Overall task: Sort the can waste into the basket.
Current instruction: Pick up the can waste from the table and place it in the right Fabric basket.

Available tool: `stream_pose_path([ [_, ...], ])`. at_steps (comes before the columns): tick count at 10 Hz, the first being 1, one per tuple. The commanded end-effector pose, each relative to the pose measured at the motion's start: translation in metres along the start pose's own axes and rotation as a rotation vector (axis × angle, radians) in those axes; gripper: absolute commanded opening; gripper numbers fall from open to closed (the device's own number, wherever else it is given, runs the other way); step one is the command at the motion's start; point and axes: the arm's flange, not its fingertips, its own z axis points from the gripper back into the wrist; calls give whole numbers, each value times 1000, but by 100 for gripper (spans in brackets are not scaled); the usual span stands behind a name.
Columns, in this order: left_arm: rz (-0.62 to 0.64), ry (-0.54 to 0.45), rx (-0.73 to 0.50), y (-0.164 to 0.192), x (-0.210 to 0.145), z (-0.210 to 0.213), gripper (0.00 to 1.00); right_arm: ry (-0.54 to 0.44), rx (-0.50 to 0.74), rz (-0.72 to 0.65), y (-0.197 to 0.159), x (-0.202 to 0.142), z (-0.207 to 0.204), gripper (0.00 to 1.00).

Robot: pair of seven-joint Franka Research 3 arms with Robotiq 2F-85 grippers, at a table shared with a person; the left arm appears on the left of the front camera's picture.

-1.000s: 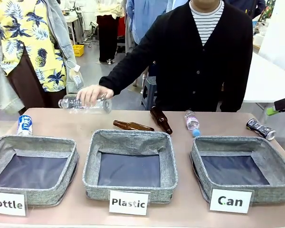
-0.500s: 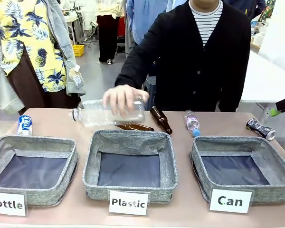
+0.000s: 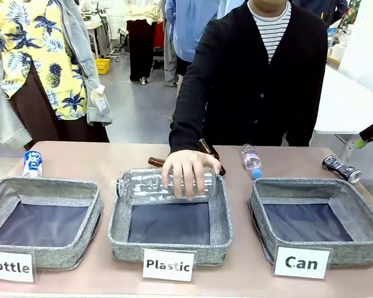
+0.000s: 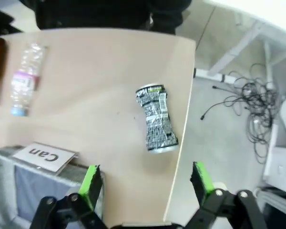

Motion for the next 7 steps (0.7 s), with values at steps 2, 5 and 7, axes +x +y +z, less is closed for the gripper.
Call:
stream_pose_path([
  [2,-17,6,-12,-2,-2,0,100,40,5,96,-16,23,-14,100],
  [5,-17,6,-12,-2,-2,0,100,99,-31,244,-13,35,-32,100],
  [7,-17,6,-12,-2,-2,0,100,121,-52,312,-12,38,-41,100],
])
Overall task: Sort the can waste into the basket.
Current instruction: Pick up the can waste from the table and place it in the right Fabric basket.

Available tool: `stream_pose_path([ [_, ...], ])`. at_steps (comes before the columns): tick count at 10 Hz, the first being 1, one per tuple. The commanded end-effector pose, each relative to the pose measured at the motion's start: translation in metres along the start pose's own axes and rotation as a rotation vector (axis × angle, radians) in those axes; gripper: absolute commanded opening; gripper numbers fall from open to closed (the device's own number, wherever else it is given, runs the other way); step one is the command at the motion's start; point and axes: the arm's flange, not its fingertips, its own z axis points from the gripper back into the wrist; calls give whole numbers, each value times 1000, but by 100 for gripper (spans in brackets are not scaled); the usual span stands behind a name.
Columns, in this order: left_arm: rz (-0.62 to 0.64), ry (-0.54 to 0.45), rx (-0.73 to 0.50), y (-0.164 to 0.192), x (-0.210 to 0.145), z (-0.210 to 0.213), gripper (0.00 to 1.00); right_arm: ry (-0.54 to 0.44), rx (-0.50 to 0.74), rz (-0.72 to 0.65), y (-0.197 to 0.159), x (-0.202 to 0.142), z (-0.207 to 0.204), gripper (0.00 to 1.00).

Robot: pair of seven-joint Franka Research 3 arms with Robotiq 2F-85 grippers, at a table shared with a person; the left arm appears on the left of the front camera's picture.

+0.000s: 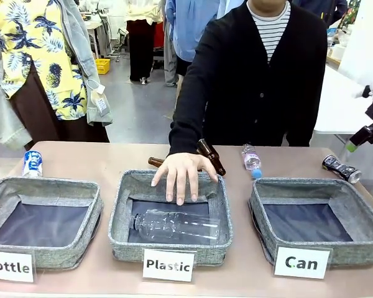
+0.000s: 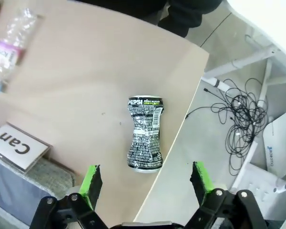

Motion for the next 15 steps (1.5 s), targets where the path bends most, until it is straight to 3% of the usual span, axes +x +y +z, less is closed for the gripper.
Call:
stream_pose_path([
  [1,-17,6,-12,-2,-2,0,100,0,-28,66,-10,5,-2,100],
  [4,-17,6,-12,-2,-2,0,100,13,-83,64,-14,12,-18,100],
  [15,-17,6,-12,-2,-2,0,100,96,36,21,-31,18,-108,100],
])
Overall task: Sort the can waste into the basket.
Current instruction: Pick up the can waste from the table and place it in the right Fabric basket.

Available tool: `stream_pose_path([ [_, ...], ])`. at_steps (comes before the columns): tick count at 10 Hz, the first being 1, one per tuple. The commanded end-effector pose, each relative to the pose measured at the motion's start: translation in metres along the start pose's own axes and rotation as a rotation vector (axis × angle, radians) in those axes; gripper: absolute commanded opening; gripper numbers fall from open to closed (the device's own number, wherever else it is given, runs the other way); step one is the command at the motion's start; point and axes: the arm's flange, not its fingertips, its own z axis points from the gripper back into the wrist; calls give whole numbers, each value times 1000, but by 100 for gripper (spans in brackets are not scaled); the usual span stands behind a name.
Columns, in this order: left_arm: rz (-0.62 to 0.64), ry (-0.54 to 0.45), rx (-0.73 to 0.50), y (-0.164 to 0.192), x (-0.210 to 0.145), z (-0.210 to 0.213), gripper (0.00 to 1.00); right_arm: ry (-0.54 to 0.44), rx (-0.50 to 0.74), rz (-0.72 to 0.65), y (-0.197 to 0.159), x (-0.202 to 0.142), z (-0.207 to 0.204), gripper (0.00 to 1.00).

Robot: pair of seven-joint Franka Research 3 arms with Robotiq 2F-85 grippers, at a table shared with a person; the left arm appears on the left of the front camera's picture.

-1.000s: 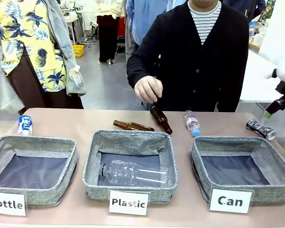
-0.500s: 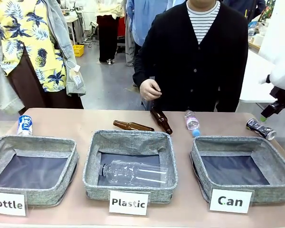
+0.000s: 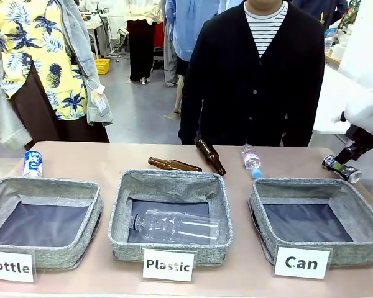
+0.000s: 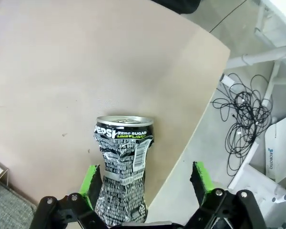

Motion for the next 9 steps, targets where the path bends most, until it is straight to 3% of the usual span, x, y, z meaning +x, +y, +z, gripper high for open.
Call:
stream_pose_path([
  [1,-17,7,-11,-2,-2,0,100,15,27,-20,-6,8,-6,100],
  [5,-17,7,-11,-2,-2,0,100,47,69,-36,-3,7,-31,100],
  [6,-17,7,-11,-2,-2,0,100,57,76,-33,-3,5,-29,40],
  [7,-17,7,-11,-2,-2,0,100,65,81,-33,-3,5,-28,40],
  [8,-17,7,-11,-2,-2,0,100,66,86,-33,-4,5,-29,0],
  [9,-17,7,-11,-2,-2,0,100,68,90,-32,-3,5,-29,35],
])
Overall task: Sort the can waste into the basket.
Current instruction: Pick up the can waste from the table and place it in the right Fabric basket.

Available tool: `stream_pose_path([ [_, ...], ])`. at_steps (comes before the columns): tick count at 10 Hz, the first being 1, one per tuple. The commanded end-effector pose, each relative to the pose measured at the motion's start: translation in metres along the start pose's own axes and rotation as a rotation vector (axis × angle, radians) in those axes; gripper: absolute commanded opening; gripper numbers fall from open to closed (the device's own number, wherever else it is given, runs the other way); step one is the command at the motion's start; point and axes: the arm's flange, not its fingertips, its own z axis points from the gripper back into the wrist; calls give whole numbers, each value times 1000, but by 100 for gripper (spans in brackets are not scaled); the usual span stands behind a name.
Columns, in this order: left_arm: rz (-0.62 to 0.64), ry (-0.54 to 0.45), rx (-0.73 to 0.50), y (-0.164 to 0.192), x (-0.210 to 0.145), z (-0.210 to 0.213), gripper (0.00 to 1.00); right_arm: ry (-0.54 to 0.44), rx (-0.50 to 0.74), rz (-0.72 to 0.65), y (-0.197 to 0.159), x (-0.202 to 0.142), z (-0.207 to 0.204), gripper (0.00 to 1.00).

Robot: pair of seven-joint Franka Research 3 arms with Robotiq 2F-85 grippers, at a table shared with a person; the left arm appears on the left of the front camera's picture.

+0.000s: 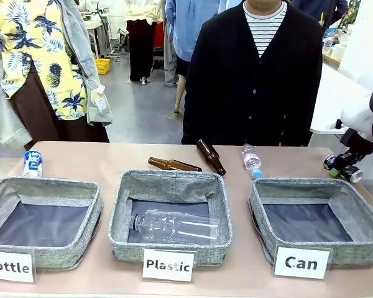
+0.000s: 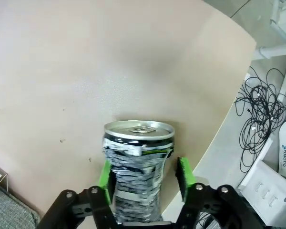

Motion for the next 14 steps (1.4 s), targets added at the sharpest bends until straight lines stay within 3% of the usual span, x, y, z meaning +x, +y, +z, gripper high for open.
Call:
stream_pose_path([
  [1,-17,7,-11,-2,-2,0,100,24,23,-5,2,2,-4,0],
  [6,-17,7,-11,-2,-2,0,100,12,-23,-39,17,-2,40,0],
  [9,-17,7,-11,-2,-2,0,100,-17,-122,-117,52,-19,115,0],
  [12,-17,7,-11,-2,-2,0,100,-129,-72,-64,115,-53,200,0],
  [13,-17,7,-11,-2,-2,0,100,-190,-17,-15,137,-62,213,17],
  [14,-17,7,-11,-2,-2,0,100,-204,28,86,160,-73,216,17],
])
